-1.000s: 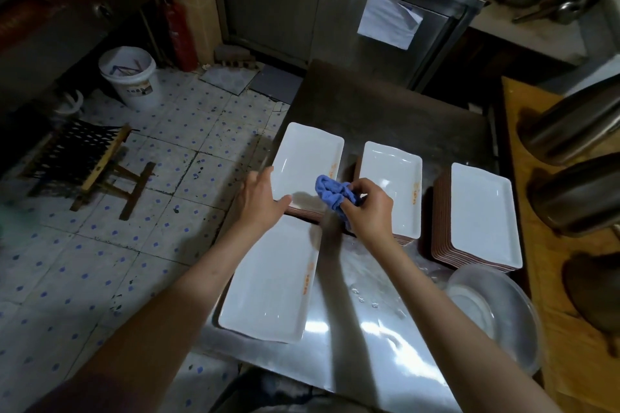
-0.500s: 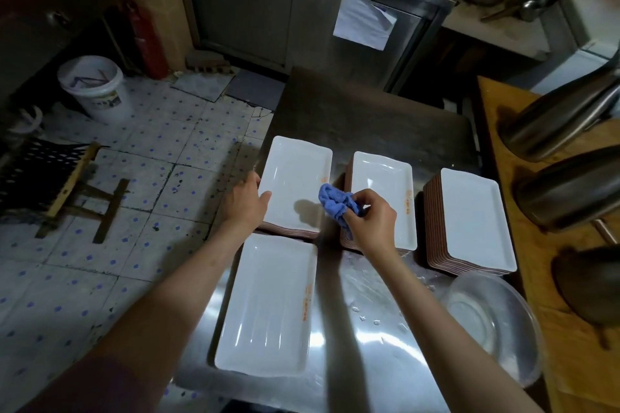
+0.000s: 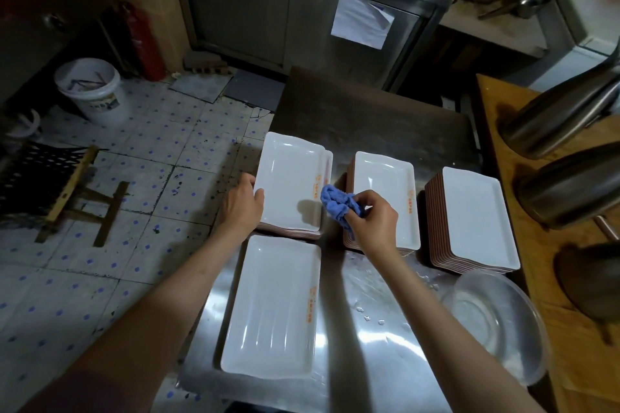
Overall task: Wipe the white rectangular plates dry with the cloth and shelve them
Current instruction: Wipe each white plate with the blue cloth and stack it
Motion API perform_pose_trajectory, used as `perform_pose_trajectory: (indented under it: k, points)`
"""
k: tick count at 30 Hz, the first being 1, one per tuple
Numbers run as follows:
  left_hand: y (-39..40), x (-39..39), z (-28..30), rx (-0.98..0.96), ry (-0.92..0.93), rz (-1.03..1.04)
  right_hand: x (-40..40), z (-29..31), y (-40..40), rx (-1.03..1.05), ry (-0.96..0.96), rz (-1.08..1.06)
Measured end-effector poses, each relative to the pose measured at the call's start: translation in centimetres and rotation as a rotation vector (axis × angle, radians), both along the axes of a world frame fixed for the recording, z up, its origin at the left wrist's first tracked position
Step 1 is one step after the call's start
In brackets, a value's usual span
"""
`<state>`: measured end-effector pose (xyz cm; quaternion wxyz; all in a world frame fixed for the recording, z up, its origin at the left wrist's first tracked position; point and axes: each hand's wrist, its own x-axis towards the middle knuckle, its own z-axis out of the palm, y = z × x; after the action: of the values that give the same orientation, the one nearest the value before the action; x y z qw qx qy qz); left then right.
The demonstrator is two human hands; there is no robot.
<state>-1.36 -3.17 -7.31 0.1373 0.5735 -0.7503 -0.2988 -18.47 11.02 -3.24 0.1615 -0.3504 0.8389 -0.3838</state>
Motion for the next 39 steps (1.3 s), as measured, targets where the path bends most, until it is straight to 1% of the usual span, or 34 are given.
perform_pose_trajectory:
  k: [7,13,19,29,33,39]
  points:
    - [-0.5,0.9,0.5,0.049,0.124,0.062,0.1,-0.1,0.1,0.010,-0.006,0.005]
    - [-0.7,1.5,0.5,0.094,0.163,0.009,0.1,-0.1,0.1,0.014,-0.012,-0.001]
    - [-0.3,1.5,1.3,0.106,0.216,0.032,-0.5,0.2,0.8,-0.008,0.007,-0.024]
    - [2.3,-1.0,3.8,0.129,0.329,-0.011,-1.8,2.4,3.3,-0.104,-0.002,-0.090]
    - [3.8,-2.2,4.2,0.124,0.339,-0.027,-3.2,3.4,5.1,-0.156,-0.007,-0.128]
    - [7.2,-4.4,4.8,0.099,0.251,-0.069,-5.6,3.9,8.7,-0.168,0.002,-0.213]
